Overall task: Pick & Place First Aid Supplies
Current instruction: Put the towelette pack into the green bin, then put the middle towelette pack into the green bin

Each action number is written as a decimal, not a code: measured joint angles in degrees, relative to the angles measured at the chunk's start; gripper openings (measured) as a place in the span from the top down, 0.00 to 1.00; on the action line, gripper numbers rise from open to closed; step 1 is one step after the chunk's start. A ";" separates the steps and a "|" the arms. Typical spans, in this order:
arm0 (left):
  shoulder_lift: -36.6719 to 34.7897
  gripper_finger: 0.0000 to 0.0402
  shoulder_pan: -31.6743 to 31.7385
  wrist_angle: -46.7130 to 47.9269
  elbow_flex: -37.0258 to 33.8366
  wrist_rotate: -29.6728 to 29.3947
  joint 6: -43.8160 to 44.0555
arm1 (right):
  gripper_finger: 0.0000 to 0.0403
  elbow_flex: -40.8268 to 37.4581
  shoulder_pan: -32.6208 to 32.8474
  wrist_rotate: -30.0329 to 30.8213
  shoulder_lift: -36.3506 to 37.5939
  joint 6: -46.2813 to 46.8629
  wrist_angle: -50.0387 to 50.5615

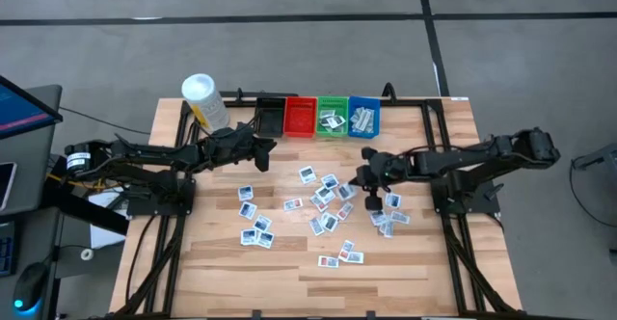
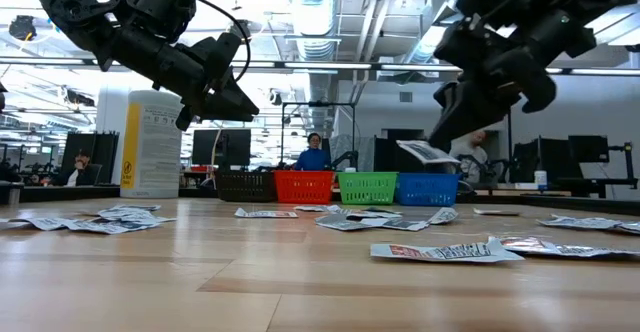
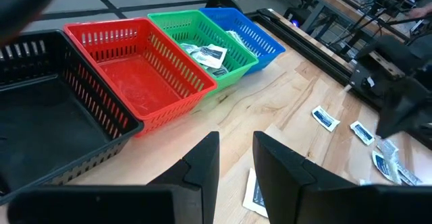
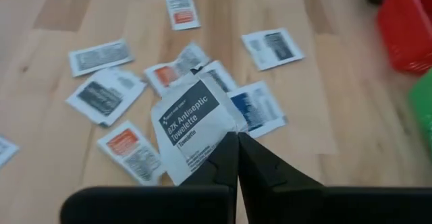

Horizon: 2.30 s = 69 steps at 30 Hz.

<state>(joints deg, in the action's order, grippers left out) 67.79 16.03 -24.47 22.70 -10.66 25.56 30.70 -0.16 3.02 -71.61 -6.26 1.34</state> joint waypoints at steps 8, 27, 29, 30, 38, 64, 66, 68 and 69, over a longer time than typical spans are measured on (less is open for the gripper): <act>0.00 0.77 0.59 0.00 0.00 -0.58 0.31 | 1.00 0.02 -5.16 0.03 0.00 -1.84 -6.13; 0.00 0.77 6.21 -0.04 0.00 -1.95 -1.65 | 1.00 0.15 -19.43 15.22 -3.52 1.43 -30.92; 0.00 0.77 6.32 -0.04 0.00 -3.05 -1.71 | 1.00 0.15 -20.85 15.17 -6.10 4.49 -34.73; 0.00 0.77 6.32 -0.04 0.00 -3.96 -1.72 | 1.00 0.09 -21.46 15.19 -7.26 5.40 -35.99; 0.00 0.77 6.32 -0.04 0.00 -6.27 -1.74 | 1.00 1.82 -24.28 15.04 -18.09 5.70 -40.82; 0.00 0.77 6.27 -0.02 0.00 -6.27 -1.76 | 0.93 9.22 -26.21 15.06 -25.15 5.96 -33.34; 0.00 0.77 6.27 -0.02 0.00 -6.27 -1.76 | 0.88 9.22 -26.21 15.06 -25.15 6.72 -33.33; -0.01 0.77 6.27 -0.02 0.00 -6.27 -1.76 | 0.82 9.22 -26.21 15.06 -25.14 7.59 -33.28; -0.01 0.77 6.27 -0.02 0.00 -6.27 -1.76 | 0.80 9.22 -26.19 15.06 -25.15 7.69 -33.28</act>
<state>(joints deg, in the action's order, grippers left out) 67.78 22.31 -24.49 22.70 -16.93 23.79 39.92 -26.35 18.09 -96.76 1.43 -31.94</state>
